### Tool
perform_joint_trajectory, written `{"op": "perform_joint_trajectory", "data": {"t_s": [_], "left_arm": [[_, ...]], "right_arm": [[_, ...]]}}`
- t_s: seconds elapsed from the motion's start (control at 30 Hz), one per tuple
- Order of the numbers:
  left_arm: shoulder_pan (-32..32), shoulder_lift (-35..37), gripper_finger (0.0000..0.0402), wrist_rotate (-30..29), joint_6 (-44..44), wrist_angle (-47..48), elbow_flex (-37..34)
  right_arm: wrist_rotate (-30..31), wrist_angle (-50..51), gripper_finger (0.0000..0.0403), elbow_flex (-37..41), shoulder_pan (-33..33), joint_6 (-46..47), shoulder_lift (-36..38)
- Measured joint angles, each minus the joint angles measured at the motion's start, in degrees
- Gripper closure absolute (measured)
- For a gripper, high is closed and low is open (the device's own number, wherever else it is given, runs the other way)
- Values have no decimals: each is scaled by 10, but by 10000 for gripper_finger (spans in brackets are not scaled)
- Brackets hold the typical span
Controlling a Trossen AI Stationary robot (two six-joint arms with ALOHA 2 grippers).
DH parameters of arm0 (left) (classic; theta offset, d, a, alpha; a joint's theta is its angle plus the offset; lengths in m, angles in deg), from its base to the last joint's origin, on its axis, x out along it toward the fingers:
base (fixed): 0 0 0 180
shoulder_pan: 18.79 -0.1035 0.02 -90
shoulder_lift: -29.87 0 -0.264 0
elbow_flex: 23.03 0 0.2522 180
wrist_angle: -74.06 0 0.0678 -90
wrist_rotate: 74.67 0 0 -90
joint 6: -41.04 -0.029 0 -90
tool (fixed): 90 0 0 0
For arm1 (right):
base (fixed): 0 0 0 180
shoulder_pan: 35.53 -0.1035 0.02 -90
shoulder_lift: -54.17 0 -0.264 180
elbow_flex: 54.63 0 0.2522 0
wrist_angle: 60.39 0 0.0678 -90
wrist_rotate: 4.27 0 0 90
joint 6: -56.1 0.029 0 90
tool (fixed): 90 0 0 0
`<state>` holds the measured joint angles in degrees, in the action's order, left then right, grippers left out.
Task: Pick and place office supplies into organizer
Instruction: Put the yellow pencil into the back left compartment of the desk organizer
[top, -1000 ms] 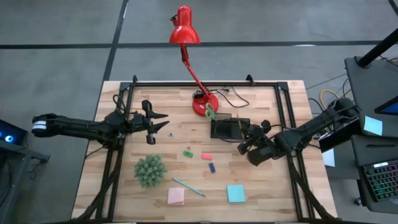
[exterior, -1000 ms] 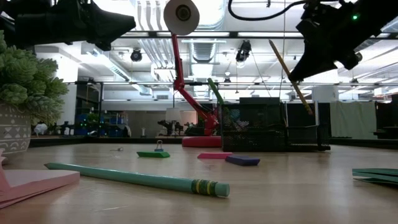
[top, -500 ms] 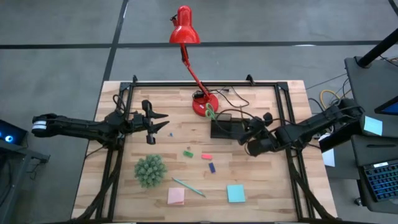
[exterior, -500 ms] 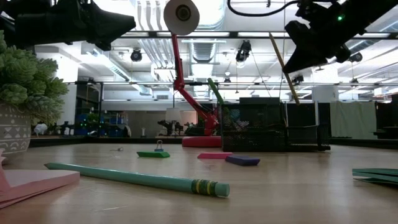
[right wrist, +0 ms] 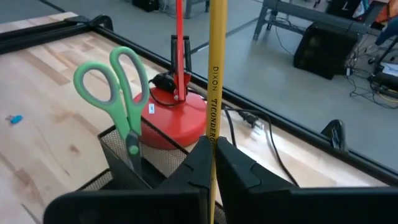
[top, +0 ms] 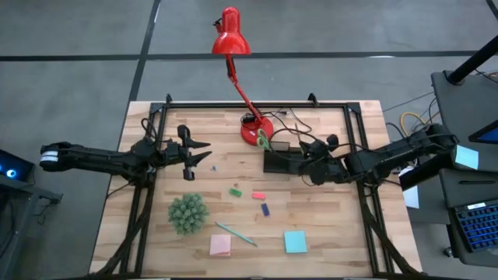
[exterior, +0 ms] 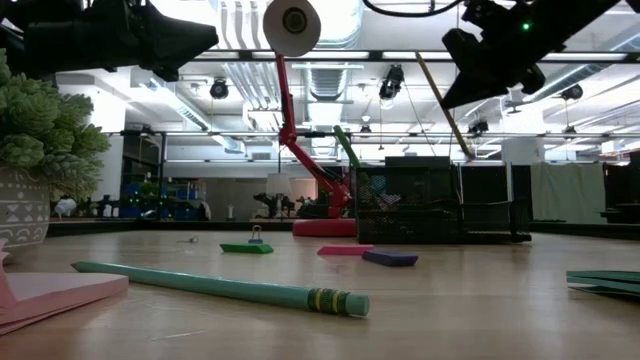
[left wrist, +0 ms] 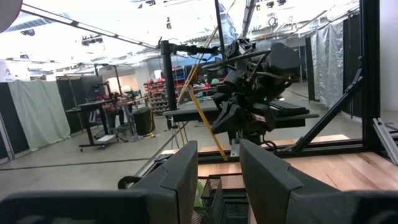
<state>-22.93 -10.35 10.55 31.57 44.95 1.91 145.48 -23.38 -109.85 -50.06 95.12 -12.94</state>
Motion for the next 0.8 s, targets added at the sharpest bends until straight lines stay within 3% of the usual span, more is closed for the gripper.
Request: {"op": "perform_joint_trajectory", "data": {"t_s": [0.2,0.5,0.8], "left_arm": [[0,0,294,0,0,0,0],[0,0,294,0,0,0,1],[0,0,294,0,0,0,1]], "right_arm": [[-3,-13,395,0,4,-12,4],[-36,-105,395,0,28,-118,4],[-114,-196,395,10,74,-211,4]]}}
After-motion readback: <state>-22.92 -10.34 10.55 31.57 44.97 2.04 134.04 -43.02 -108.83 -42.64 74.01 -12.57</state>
